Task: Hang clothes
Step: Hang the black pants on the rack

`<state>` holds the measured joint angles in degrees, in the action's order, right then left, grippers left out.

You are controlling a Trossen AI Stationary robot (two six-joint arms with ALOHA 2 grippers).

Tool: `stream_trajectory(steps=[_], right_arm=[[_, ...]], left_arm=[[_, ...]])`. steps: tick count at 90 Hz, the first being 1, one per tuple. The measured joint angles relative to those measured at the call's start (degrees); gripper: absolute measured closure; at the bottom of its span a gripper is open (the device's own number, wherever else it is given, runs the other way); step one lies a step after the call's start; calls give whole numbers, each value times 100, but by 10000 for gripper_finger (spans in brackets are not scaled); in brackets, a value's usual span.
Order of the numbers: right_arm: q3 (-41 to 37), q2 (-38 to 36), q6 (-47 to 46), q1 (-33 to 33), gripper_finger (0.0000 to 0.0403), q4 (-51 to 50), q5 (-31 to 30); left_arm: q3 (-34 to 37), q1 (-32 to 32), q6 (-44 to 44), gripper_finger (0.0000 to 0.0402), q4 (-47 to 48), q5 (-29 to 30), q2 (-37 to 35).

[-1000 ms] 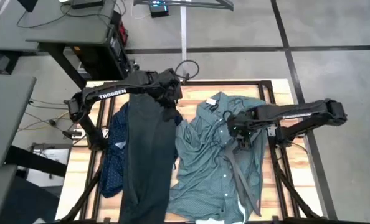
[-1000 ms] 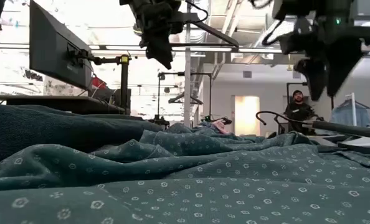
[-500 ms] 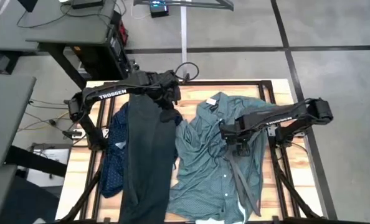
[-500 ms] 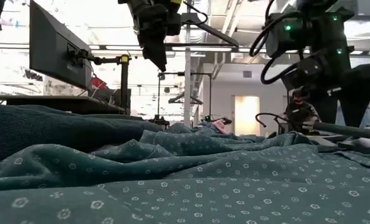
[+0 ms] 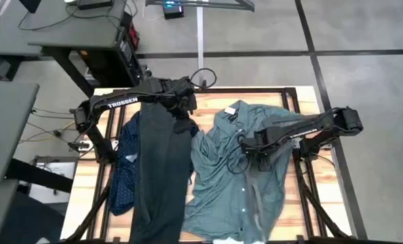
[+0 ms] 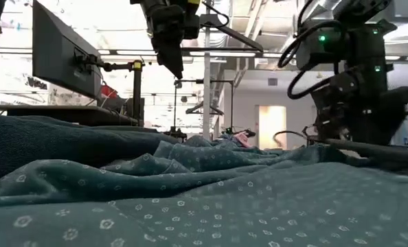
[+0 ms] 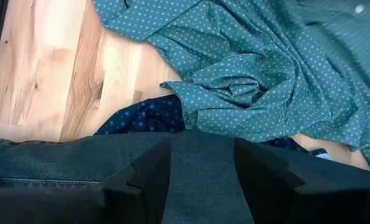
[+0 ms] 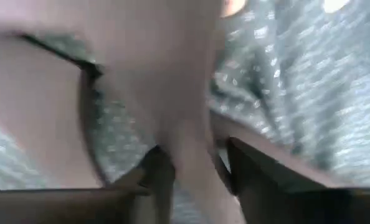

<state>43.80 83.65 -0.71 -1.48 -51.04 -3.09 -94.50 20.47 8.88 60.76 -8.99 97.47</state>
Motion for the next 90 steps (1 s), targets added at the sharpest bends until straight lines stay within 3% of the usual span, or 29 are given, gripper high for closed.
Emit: stream_trajectory(steps=[5,43,67,90], right_arm=[[79,-2,-11,4,343,-93,-25],[880,-755,-5,6,337,-900,279],[925,-1031,-39,-4,335,-1153,254],[1068,-1029,-572,269,338,-1313,2812]], left_arm=[[0,0,-15,244,4,-4,0],[0,-4,-122,244,41,-4,0],[0,-14,-144,244,25,-4,0],[0,-33,-163,244,23,-4,0]])
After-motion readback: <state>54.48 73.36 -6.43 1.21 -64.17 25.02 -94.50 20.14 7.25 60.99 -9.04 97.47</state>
